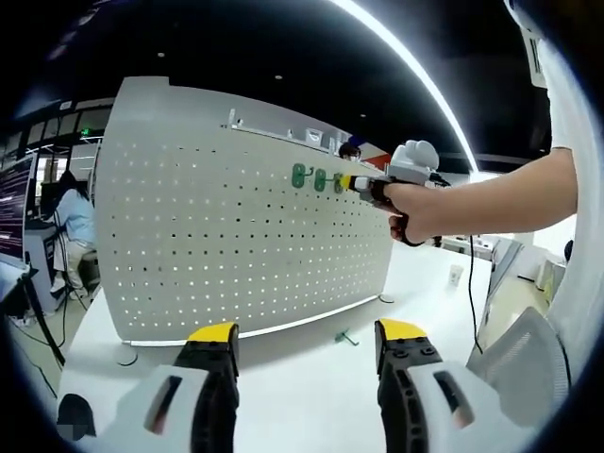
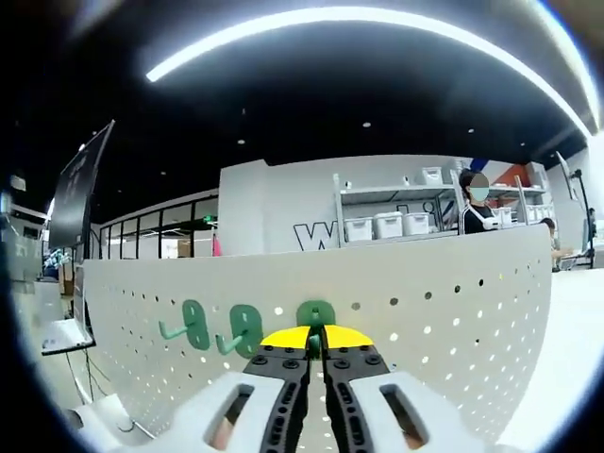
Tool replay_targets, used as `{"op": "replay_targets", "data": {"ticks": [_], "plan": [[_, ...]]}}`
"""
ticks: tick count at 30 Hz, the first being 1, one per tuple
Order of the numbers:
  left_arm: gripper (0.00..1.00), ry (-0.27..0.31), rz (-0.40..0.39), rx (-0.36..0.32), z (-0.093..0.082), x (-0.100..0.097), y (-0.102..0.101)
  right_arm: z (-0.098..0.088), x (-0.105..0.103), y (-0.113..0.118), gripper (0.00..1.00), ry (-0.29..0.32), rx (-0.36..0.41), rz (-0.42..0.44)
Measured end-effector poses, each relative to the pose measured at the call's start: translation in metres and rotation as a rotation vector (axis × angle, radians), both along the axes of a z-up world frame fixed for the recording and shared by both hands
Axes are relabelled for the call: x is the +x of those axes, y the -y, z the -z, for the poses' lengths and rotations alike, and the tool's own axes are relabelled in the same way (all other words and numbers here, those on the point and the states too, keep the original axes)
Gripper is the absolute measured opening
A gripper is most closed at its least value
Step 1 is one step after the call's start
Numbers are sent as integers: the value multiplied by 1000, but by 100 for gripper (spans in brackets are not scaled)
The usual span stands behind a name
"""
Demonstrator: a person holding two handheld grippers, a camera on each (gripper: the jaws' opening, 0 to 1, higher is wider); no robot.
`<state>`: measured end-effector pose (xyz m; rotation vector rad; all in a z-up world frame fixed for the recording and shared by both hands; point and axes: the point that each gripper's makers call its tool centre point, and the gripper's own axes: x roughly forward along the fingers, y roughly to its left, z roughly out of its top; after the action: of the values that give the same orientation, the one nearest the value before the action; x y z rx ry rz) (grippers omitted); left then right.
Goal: Insert the hook assembly into the mounting plate slot until the hook locks in place.
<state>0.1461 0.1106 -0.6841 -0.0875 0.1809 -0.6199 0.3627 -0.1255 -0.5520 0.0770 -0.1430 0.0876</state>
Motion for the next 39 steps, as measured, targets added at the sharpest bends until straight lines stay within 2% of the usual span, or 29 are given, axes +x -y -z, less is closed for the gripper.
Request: {"op": "replay_targets", "data": {"ticks": [9,12,20,22,28,31,35,39], "plan": [[60,5,1,-1,-1,0,1,0,-1,0,3,-6,-2,-24],[60,8,2,-1,-2,0,1,0,-3,-3,6,-4,67,-75],[60,9,0,-20,-6,1,3,0,-7,-9,15,-2,57,-161],[60,14,3,-20,-8,2,4,0,-8,-11,17,-2,33,-180],[60,26,6,-20,-13,3,5,0,-12,-8,29,8,-3,-233],[61,29,8,-19,-14,2,6,-1,-15,-3,35,15,16,-263],[62,26,14,-16,-14,1,7,5,-21,-5,38,1,-27,-311],[62,29,17,-12,-14,1,8,2,-27,-6,47,15,4,-369]]}}
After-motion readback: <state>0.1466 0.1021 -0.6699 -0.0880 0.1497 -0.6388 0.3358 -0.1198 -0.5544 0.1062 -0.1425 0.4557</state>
